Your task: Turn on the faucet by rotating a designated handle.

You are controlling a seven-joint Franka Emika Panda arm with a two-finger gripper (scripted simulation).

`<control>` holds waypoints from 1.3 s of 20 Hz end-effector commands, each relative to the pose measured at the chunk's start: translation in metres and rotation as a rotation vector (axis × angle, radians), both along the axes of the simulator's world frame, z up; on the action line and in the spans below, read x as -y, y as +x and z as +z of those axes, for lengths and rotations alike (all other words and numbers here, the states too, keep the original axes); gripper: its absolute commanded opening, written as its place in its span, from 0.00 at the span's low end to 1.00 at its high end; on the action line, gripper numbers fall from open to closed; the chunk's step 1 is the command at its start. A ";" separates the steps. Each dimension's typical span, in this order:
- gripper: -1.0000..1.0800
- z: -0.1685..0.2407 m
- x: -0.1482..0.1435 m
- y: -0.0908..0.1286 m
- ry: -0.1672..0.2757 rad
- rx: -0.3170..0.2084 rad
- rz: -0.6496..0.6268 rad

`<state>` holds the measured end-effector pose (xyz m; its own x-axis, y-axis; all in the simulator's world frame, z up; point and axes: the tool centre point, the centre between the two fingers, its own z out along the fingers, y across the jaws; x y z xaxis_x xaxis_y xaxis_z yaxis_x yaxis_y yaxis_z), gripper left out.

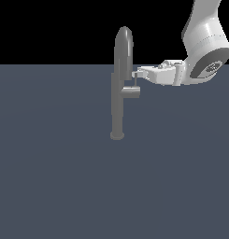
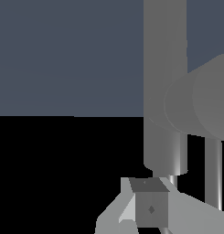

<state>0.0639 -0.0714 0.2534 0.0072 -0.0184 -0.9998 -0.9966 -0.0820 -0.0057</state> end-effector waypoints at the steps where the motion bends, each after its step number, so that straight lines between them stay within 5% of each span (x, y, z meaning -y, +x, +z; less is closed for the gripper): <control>1: 0.00 -0.005 0.000 0.001 0.014 -0.014 -0.015; 26: 0.00 0.004 0.002 -0.037 0.017 -0.018 -0.020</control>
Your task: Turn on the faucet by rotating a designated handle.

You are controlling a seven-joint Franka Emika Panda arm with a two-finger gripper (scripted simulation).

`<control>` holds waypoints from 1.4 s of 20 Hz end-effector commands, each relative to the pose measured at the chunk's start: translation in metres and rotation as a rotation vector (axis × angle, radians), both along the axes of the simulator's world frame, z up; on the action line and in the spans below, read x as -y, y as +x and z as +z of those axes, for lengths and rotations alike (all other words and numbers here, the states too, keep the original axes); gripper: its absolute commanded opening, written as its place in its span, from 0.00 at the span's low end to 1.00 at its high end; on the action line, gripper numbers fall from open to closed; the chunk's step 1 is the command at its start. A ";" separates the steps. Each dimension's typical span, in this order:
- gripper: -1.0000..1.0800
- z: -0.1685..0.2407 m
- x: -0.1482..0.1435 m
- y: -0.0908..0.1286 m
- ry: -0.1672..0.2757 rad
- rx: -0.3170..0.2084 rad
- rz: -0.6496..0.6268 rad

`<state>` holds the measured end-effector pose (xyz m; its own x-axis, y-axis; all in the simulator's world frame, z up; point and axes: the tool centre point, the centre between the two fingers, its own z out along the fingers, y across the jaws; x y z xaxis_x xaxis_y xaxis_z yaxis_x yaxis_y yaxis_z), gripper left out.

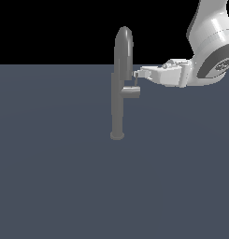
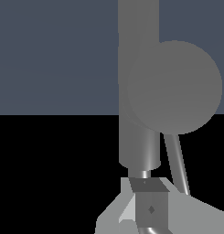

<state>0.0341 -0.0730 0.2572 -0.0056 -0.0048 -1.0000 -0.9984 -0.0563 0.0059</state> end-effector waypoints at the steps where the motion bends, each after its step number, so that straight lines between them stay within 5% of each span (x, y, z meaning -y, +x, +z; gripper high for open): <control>1: 0.00 0.000 0.001 -0.010 0.004 -0.005 0.006; 18: 0.00 -0.014 0.003 -0.053 0.004 -0.004 0.006; 20: 0.00 -0.006 0.003 -0.045 0.000 0.012 0.004; 28: 0.00 -0.040 0.004 -0.069 0.004 -0.004 0.006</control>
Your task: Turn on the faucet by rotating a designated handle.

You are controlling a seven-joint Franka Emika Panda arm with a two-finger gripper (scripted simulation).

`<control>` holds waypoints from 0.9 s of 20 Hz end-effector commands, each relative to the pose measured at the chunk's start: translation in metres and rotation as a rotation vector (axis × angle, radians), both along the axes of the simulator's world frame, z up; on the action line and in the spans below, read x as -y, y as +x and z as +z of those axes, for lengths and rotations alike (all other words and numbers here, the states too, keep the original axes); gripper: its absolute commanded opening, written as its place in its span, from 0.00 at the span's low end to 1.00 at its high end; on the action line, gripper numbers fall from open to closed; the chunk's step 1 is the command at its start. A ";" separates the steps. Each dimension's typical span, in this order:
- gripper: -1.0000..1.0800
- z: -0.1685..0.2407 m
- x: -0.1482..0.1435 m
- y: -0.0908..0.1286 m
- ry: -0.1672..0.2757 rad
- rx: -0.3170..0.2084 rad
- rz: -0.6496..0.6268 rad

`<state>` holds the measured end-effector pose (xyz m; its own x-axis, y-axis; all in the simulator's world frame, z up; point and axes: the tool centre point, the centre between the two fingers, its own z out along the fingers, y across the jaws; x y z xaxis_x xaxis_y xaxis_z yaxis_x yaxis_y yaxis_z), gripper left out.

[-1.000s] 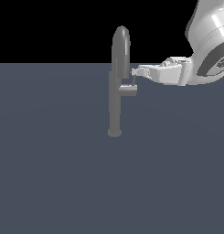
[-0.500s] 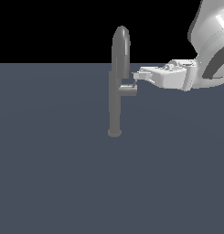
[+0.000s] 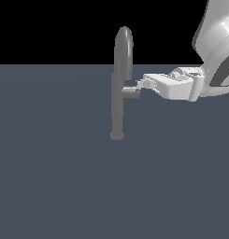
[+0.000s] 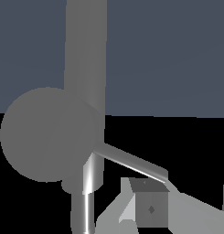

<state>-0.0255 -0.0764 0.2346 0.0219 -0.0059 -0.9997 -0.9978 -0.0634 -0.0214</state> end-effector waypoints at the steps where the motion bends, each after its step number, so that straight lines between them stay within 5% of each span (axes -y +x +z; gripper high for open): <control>1: 0.00 0.000 0.000 0.000 0.000 0.000 0.000; 9: 0.00 -0.050 0.001 -0.011 0.005 -0.031 0.000; 10: 0.00 -0.026 0.000 -0.004 0.004 0.007 0.005; 18: 0.00 -0.070 0.000 0.002 0.005 -0.025 0.001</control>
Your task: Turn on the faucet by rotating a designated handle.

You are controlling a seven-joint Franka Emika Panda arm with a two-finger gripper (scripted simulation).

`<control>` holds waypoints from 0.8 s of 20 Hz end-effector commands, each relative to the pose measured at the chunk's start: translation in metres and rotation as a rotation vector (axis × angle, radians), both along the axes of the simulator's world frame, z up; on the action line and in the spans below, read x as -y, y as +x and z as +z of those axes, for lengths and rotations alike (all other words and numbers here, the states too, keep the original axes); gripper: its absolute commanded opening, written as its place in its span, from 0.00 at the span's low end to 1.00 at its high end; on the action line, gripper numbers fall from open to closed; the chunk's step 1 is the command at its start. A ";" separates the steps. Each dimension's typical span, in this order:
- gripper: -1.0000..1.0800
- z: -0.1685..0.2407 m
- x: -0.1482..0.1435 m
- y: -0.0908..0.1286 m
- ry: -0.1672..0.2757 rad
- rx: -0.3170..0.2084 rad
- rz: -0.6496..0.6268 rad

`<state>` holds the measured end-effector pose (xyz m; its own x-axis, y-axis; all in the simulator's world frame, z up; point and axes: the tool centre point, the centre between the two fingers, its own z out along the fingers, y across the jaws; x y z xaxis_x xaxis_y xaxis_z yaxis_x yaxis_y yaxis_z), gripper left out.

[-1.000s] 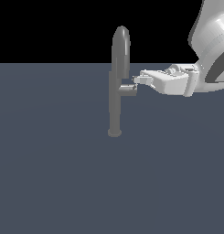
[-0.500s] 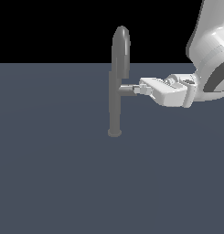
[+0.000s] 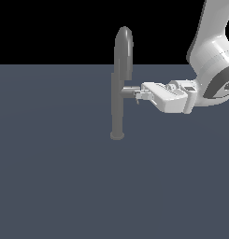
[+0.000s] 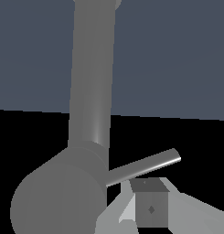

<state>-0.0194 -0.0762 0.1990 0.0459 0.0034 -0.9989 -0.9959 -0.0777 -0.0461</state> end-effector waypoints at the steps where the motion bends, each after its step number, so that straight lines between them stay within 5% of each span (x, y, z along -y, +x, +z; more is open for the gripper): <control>1: 0.00 -0.039 0.000 -0.004 -0.004 -0.053 -0.014; 3: 0.00 -0.045 0.000 -0.003 -0.004 -0.056 -0.015; 4: 0.00 -0.006 0.000 0.005 0.001 0.006 0.000; 16: 0.00 -0.057 -0.001 0.022 -0.003 -0.050 -0.013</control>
